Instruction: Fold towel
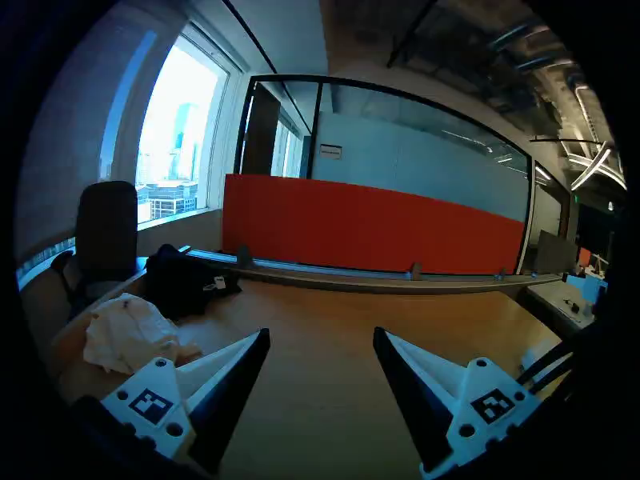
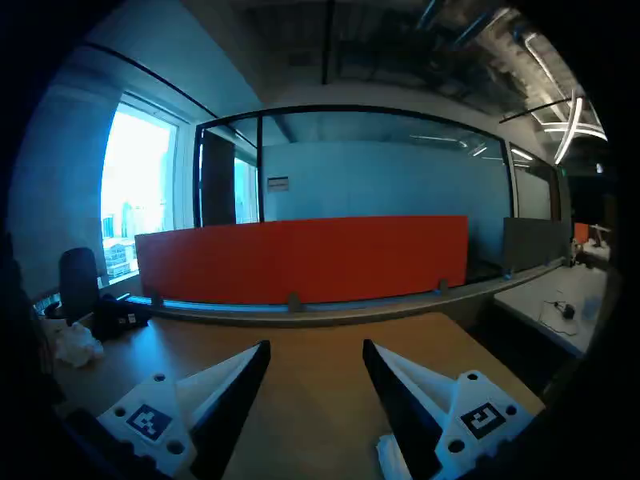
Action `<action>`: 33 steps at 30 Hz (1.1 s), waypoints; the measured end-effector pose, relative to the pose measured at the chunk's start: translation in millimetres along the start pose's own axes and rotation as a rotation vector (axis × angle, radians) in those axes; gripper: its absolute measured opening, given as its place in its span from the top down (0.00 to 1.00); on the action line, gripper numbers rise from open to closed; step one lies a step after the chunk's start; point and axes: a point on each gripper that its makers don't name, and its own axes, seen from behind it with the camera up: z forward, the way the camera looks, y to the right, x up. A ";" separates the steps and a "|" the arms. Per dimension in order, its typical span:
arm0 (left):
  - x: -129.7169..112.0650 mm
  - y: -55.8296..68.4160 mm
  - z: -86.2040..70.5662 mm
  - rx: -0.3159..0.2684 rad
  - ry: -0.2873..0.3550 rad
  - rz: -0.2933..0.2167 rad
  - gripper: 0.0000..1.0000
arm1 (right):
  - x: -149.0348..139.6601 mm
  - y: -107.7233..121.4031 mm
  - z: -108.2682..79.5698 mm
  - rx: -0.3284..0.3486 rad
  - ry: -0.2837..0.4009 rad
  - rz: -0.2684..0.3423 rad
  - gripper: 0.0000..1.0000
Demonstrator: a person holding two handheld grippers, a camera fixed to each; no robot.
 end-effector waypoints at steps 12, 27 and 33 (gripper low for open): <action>-5.5 -0.6 9.5 -0.017 0.053 0.050 0.04 | -3.0 -13.7 2.9 -0.016 -0.014 -0.052 0.11; -42.8 -11.8 21.7 0.011 0.139 0.110 0.04 | -28.6 -22.2 -0.2 -0.034 -0.027 -0.058 0.00; -52.2 -10.8 26.9 0.017 0.181 0.112 0.04 | -39.2 -17.3 0.9 -0.053 -0.030 -0.050 0.00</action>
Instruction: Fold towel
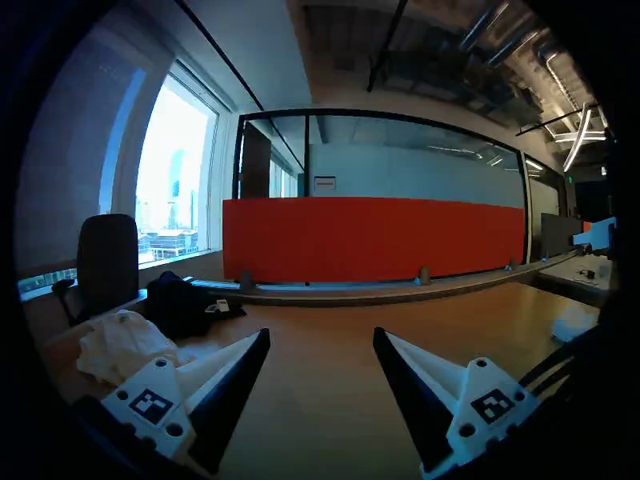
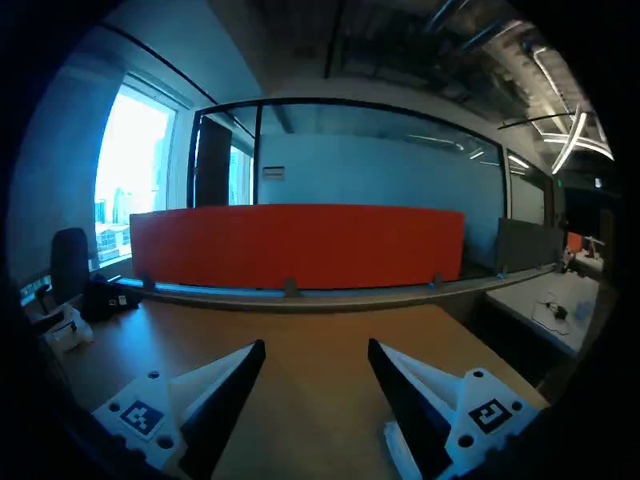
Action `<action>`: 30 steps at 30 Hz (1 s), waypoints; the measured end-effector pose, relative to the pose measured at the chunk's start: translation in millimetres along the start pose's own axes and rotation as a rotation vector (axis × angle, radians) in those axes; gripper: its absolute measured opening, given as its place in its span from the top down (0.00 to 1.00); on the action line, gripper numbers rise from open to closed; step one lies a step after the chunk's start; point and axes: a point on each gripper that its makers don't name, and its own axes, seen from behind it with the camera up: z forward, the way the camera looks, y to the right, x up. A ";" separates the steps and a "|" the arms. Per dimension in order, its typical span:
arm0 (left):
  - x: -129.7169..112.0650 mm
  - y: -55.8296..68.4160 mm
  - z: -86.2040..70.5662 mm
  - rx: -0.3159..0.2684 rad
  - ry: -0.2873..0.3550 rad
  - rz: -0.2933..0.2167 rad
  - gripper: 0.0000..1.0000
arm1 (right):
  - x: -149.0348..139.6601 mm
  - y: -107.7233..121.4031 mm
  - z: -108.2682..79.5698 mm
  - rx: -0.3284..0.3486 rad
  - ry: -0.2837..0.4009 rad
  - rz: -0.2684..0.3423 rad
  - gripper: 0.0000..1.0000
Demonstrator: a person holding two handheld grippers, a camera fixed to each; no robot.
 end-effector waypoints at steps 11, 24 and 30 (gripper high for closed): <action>-23.0 -9.4 0.5 0.006 0.040 0.005 0.04 | -20.3 2.6 2.2 -0.022 -0.002 -0.051 0.00; -40.2 -30.4 -0.8 0.014 0.069 -0.013 0.04 | -43.3 1.7 2.5 -0.047 -0.009 -0.040 0.00; -42.9 -41.1 -1.3 0.026 0.081 -0.019 0.04 | -46.0 4.8 2.6 -0.054 -0.006 -0.034 0.00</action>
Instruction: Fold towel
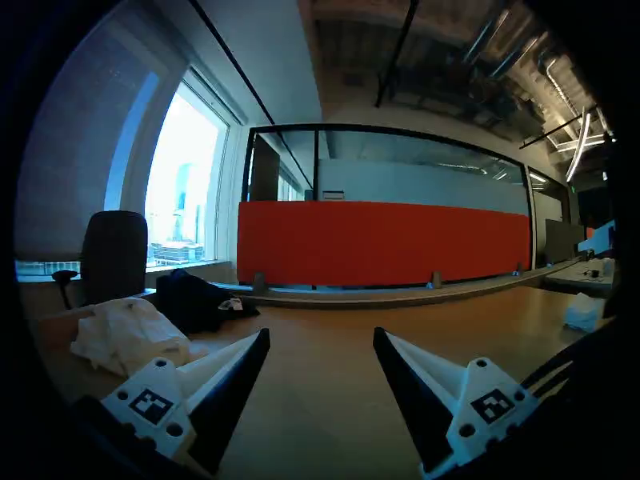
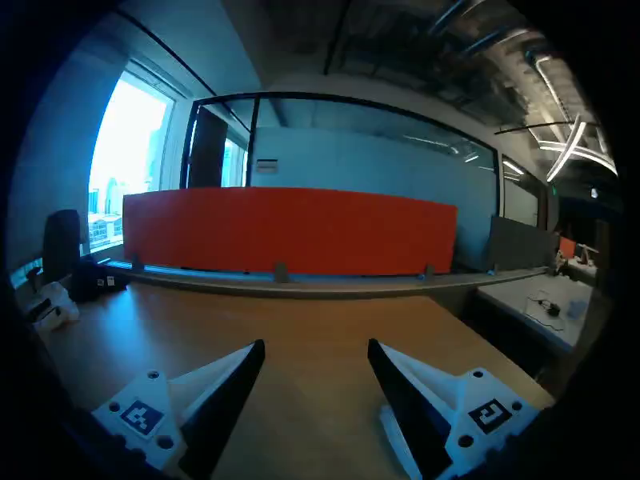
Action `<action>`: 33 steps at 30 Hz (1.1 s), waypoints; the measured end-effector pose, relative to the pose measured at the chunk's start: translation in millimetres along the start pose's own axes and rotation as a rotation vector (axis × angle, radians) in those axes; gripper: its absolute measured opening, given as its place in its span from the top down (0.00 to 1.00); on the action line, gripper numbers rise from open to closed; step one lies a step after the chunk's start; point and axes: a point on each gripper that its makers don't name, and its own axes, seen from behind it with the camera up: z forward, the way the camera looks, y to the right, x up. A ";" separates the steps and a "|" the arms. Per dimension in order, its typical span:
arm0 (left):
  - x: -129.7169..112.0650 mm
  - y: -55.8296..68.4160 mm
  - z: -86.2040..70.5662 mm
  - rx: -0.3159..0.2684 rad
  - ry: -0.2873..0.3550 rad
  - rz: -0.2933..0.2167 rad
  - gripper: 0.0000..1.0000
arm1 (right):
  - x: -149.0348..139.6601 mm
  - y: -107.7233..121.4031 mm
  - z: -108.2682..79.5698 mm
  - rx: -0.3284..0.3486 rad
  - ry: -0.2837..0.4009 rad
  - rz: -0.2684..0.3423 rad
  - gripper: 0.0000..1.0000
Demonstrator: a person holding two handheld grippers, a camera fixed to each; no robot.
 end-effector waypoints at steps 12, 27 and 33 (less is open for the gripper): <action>-2.8 -2.0 -2.3 -0.003 -0.007 0.022 0.04 | -1.7 6.9 -1.5 -0.012 0.010 -0.001 0.00; -16.2 -2.3 1.7 -0.003 -0.055 0.027 0.04 | -0.3 7.9 7.1 -0.002 0.020 0.011 0.00; -15.6 -2.0 1.9 -0.002 -0.055 0.028 0.04 | 1.5 11.6 11.9 0.003 0.041 0.023 0.00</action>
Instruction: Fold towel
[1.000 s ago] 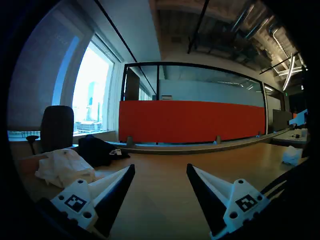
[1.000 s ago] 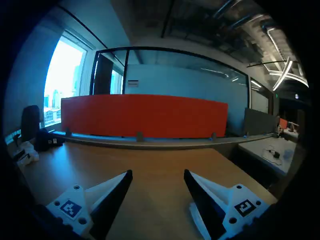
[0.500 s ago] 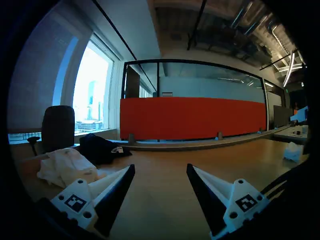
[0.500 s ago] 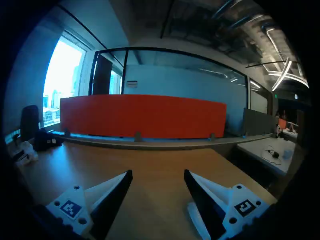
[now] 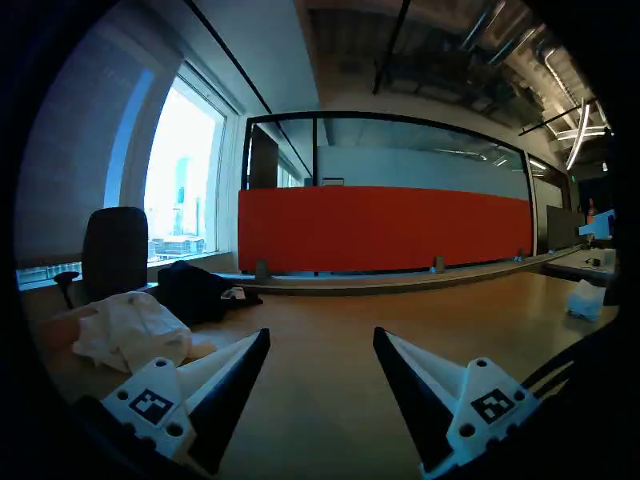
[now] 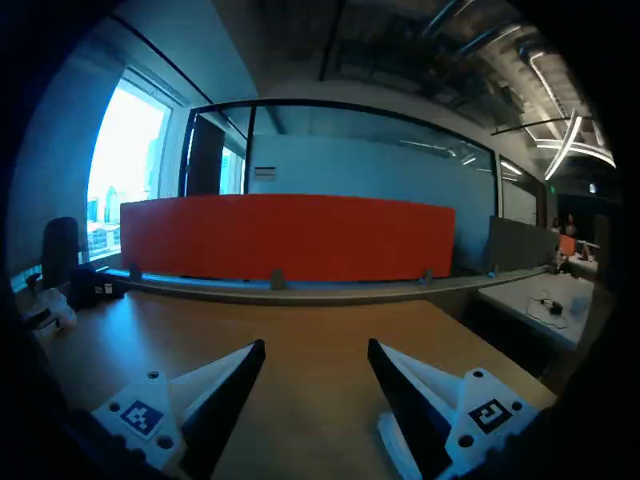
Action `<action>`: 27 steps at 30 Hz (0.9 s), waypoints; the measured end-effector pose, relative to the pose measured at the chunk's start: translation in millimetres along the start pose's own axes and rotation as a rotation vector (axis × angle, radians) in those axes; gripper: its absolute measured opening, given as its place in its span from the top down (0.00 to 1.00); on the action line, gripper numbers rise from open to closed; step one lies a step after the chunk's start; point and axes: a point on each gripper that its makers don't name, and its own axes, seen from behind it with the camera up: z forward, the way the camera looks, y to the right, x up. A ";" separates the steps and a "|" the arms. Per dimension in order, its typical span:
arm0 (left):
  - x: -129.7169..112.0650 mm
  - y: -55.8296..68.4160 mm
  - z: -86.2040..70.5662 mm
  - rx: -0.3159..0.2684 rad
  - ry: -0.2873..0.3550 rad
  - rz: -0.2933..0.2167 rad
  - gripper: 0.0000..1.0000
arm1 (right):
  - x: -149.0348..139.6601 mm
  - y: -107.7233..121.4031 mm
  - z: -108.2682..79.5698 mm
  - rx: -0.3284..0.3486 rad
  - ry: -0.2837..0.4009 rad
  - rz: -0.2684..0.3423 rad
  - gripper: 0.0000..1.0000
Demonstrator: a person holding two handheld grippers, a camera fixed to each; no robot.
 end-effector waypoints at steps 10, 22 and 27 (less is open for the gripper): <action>-0.4 0.7 -0.2 0.001 0.000 0.001 0.04 | -11.4 6.9 10.0 0.002 0.043 -0.004 0.00; -0.9 0.9 -0.1 0.000 0.000 0.001 0.04 | -50.6 -0.7 20.4 0.055 0.051 0.028 0.00; -1.0 1.1 -0.4 0.001 0.000 0.001 0.04 | -63.7 0.9 19.8 0.062 0.053 0.049 0.00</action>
